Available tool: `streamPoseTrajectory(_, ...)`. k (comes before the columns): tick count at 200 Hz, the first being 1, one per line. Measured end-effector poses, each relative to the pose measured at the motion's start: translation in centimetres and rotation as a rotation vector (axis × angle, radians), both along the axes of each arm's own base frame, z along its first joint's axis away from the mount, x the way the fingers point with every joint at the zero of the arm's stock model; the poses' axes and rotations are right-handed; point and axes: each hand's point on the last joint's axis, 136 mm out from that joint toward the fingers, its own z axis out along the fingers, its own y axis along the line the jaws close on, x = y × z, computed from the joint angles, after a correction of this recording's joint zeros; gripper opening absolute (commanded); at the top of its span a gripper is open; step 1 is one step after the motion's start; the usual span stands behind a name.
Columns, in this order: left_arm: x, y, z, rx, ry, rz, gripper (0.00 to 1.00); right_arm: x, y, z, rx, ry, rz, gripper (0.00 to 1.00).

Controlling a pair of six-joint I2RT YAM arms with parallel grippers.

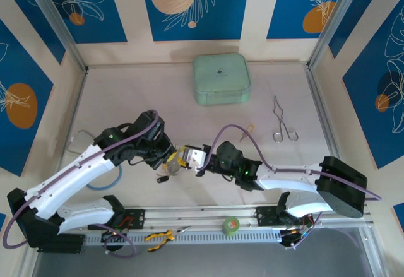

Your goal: Put the keys on the keyring

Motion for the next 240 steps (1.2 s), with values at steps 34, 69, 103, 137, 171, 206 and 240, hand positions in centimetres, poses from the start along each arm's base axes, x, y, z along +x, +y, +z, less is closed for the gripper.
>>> streamPoseTrajectory(34, 0.0, 0.0, 0.0, 0.002, 0.002, -0.001, 0.00, 0.2, 0.4, -0.2, 0.004, 0.006, -0.001, 0.26)
streamPoseTrajectory(69, 0.1, -0.1, 0.2, -0.002, -0.002, 0.000, 0.00, 0.3, 0.7, -0.9, -0.009, 0.013, 0.001, 0.24)
streamPoseTrajectory(103, 0.1, -0.1, 0.4, -0.005, -0.004, 0.000, 0.00, 0.3, 0.9, -1.2, -0.003, 0.023, 0.004, 0.22)
streamPoseTrajectory(137, 0.1, -0.1, 0.4, -0.005, -0.004, 0.000, 0.00, 0.4, 1.2, -0.9, 0.020, 0.033, 0.005, 0.21)
streamPoseTrajectory(171, 0.0, 0.0, 0.3, -0.002, -0.002, 0.000, 0.00, 0.4, 1.5, -0.6, 0.034, 0.040, 0.010, 0.14)
streamPoseTrajectory(206, 0.2, 0.1, 0.3, -0.001, -0.002, 0.007, 0.00, 0.5, 1.6, -0.8, 0.040, 0.058, 0.006, 0.00)
streamPoseTrajectory(240, 1.0, 0.5, 1.4, -0.018, -0.103, 0.016, 0.49, 0.9, 1.6, -0.4, 0.055, 0.056, -0.004, 0.00)
